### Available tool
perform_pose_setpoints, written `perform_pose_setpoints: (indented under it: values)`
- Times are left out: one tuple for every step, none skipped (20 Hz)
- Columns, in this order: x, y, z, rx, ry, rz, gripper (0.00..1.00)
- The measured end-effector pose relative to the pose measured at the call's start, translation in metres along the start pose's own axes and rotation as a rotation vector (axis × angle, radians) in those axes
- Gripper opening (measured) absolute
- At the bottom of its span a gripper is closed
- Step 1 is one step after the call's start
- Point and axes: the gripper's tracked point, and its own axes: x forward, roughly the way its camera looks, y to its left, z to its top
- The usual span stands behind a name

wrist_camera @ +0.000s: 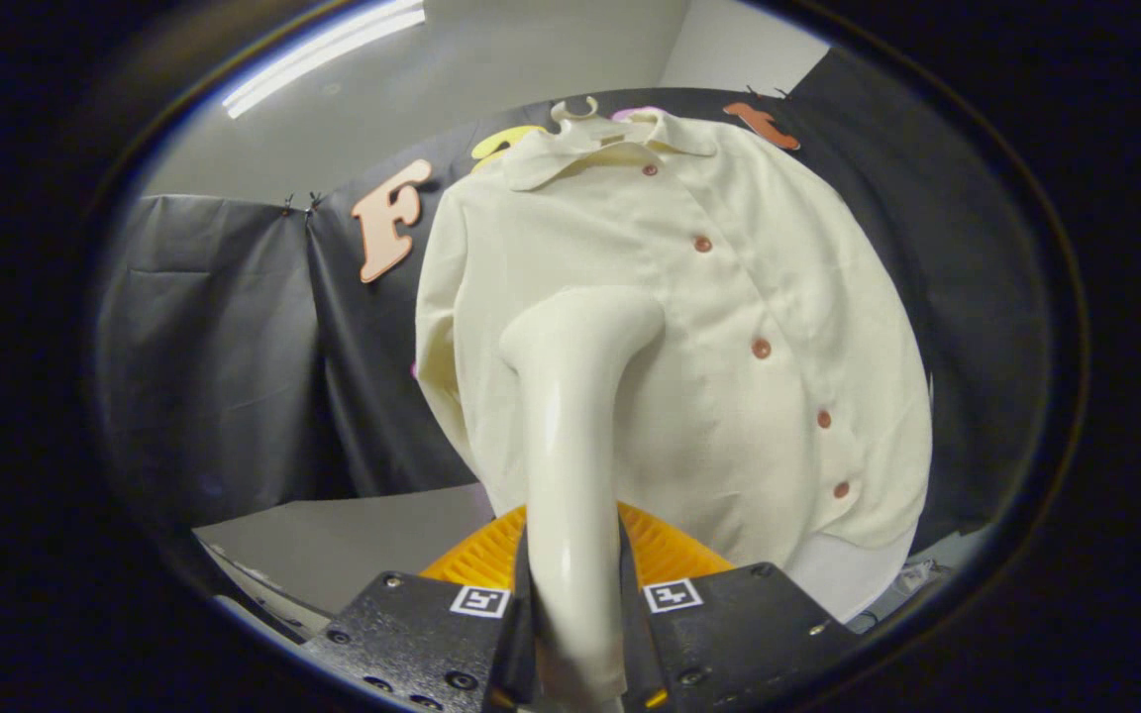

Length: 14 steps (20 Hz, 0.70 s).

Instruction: Iron the clothes twice with a garment steamer, once on the left side and once on the right side.

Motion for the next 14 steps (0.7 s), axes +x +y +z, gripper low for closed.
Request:
perform_pose_setpoints:
  values:
    - [-0.002, -0.003, -0.009, 0.005, 0.010, -0.002, 0.35]
    - [-0.005, -0.007, -0.018, 0.016, 0.025, -0.004, 0.35]
    - [-0.007, -0.010, -0.026, 0.024, 0.034, -0.005, 0.35]
    - [-0.008, -0.012, -0.034, 0.028, 0.042, -0.007, 0.35]
    - [-0.012, -0.015, -0.042, 0.033, 0.053, -0.008, 0.35]
    - [-0.015, -0.018, -0.051, 0.039, 0.066, -0.009, 0.35]
    - [-0.016, -0.021, -0.060, 0.047, 0.075, -0.011, 0.35]
    - [-0.019, -0.023, -0.069, 0.055, 0.091, -0.013, 0.35]
    - [-0.022, -0.027, -0.078, 0.060, 0.103, -0.015, 0.35]
    - [-0.025, -0.029, -0.085, 0.062, 0.111, -0.017, 0.35]
    - [-0.027, -0.031, -0.094, 0.066, 0.124, -0.018, 0.35]
    - [-0.029, -0.033, -0.102, 0.068, 0.138, -0.019, 0.35]
    - [-0.031, -0.035, -0.108, 0.065, 0.145, -0.021, 0.35]
    - [-0.034, -0.038, -0.114, 0.065, 0.155, -0.025, 0.35]
